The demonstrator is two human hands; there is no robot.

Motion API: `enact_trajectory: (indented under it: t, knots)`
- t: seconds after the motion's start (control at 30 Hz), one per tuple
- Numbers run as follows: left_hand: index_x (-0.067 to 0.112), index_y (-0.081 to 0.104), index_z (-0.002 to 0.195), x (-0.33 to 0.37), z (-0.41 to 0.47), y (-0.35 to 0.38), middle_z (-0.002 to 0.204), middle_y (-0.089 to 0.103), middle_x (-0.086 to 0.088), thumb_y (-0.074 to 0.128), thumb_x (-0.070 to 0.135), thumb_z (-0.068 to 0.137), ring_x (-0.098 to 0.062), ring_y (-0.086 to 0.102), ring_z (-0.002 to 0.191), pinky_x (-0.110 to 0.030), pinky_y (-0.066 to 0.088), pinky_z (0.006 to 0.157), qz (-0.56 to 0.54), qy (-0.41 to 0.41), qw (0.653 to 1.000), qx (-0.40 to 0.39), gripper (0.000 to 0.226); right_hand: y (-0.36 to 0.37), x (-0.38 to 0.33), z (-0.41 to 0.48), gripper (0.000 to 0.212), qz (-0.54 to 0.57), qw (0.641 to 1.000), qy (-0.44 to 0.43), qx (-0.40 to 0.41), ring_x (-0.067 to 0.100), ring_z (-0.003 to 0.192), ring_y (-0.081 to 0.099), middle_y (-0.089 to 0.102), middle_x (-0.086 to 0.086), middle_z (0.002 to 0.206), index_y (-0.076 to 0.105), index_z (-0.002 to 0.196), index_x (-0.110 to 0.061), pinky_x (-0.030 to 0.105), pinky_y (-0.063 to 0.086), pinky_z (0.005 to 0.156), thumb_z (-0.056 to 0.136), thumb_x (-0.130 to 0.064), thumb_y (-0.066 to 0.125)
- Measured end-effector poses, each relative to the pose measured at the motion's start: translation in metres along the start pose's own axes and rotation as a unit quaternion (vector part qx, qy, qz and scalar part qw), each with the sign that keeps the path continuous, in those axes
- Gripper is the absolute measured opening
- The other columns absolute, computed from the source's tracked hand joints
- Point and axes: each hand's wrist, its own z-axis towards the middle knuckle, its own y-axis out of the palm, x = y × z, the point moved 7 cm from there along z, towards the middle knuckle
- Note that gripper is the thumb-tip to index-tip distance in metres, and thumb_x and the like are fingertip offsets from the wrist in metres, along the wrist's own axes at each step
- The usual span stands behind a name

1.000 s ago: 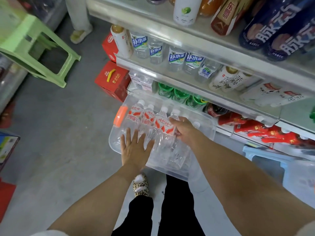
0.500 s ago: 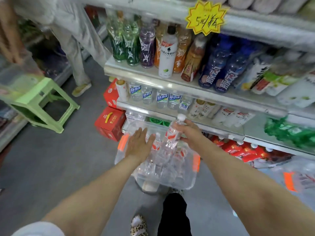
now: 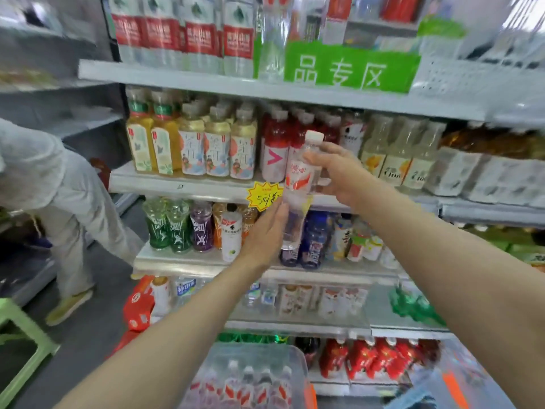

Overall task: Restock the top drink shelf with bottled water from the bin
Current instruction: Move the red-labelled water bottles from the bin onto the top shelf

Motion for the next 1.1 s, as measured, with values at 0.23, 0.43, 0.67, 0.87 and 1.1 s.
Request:
enact_trajectory:
  t: [0.23,0.43,0.67,0.87,1.1]
  knots:
    - [0.045,0.033,0.151,0.124,0.075,-0.015,0.154,0.035,0.025,0.022,0.072,0.097,0.000,0.029,0.143,-0.032,0.020,0.120,-0.052,0.104,0.993,0.026,0.061,-0.021,-0.153,0.040,0.025,-0.007,0.994,-0.104,0.015,0.018,0.084,0.073,0.078,-0.002,0.094,0.075,0.111,-0.026,0.043,0.060,0.080,0.087,-0.022,0.079]
    - [0.039,0.028,0.154,0.195,0.139,-0.031,0.157,0.028,0.023,0.024,0.076,0.091,0.009,0.025,0.133,-0.018,0.015,0.107,-0.083,0.161,0.982,0.053,0.073,-0.036,-0.246,0.089,0.017,0.002,0.986,-0.164,-0.005,0.016,0.068,0.076,0.079,-0.001,0.085,0.078,0.103,-0.027,0.035,0.060,0.057,0.087,-0.022,0.077]
    - [0.038,0.025,0.155,0.229,0.210,-0.038,0.159,0.025,0.020,0.023,0.072,0.094,0.006,0.021,0.135,-0.022,0.011,0.109,-0.063,0.177,0.979,0.078,0.070,-0.043,-0.294,0.160,0.013,-0.021,0.982,-0.185,-0.008,0.024,0.078,0.072,0.075,0.008,0.093,0.073,0.103,-0.021,0.033,0.060,0.055,0.090,-0.023,0.074]
    - [0.039,0.009,0.158,0.222,0.271,-0.028,0.163,0.014,0.017,0.019,0.069,0.096,-0.009,0.014,0.151,-0.030,0.008,0.118,0.000,0.152,0.985,0.082,0.070,-0.042,-0.285,0.233,0.028,-0.012,0.984,-0.171,-0.040,0.024,0.068,0.076,0.075,0.012,0.100,0.071,0.118,-0.015,0.035,0.058,0.050,0.090,-0.020,0.074]
    - [0.031,-0.002,0.159,0.209,0.325,-0.027,0.166,-0.002,0.010,0.010,0.070,0.094,-0.011,0.001,0.153,-0.040,0.004,0.125,0.056,0.099,0.990,0.088,0.077,-0.033,-0.267,0.304,0.019,0.014,0.983,-0.162,-0.082,0.023,0.061,0.075,0.079,0.006,0.080,0.071,0.110,-0.013,0.044,0.061,0.062,0.092,-0.019,0.073]
